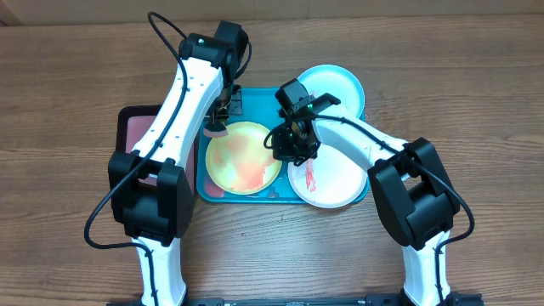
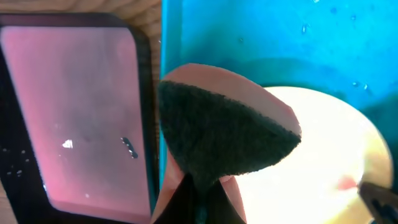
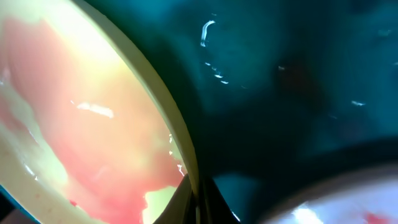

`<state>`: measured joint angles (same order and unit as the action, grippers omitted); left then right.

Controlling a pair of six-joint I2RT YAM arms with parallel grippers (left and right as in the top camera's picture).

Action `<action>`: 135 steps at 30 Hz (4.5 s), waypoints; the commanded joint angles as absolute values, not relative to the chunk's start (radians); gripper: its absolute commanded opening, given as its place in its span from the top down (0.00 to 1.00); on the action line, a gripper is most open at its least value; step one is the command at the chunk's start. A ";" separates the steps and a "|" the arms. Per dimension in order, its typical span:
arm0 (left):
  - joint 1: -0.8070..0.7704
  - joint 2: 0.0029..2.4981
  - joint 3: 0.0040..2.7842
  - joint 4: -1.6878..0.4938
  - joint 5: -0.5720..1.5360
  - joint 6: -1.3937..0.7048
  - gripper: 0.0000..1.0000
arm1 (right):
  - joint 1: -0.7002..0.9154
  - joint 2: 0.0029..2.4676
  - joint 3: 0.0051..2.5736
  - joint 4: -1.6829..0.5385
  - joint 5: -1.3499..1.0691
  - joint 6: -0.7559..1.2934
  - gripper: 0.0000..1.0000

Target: Clean dirty plates on tray and stack at the side

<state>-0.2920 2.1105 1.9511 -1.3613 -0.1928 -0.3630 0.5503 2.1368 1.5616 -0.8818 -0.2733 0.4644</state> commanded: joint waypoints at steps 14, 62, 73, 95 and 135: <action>-0.229 2.106 1.971 -1.320 -0.158 -0.382 0.96 | 0.657 1.982 1.775 -1.163 0.487 0.536 0.96; -0.229 2.106 1.970 -1.325 -0.137 -0.382 0.96 | 0.982 1.864 1.775 -1.454 1.345 1.092 0.96; -0.229 2.106 1.970 -1.325 -0.133 -0.382 0.96 | 0.839 1.864 1.719 -1.351 0.830 1.238 0.96; -0.236 2.106 1.970 -1.303 -0.054 -0.390 0.96 | 0.673 1.865 1.330 -0.774 -0.023 0.878 0.79; -0.237 2.106 1.970 -1.294 -0.051 -0.390 0.96 | 0.540 2.071 1.353 -0.442 -0.204 0.215 0.75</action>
<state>-0.2291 2.1109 1.9511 -1.2938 -0.0628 -0.3676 0.5236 2.0529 1.3361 -0.4458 -0.2073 0.2016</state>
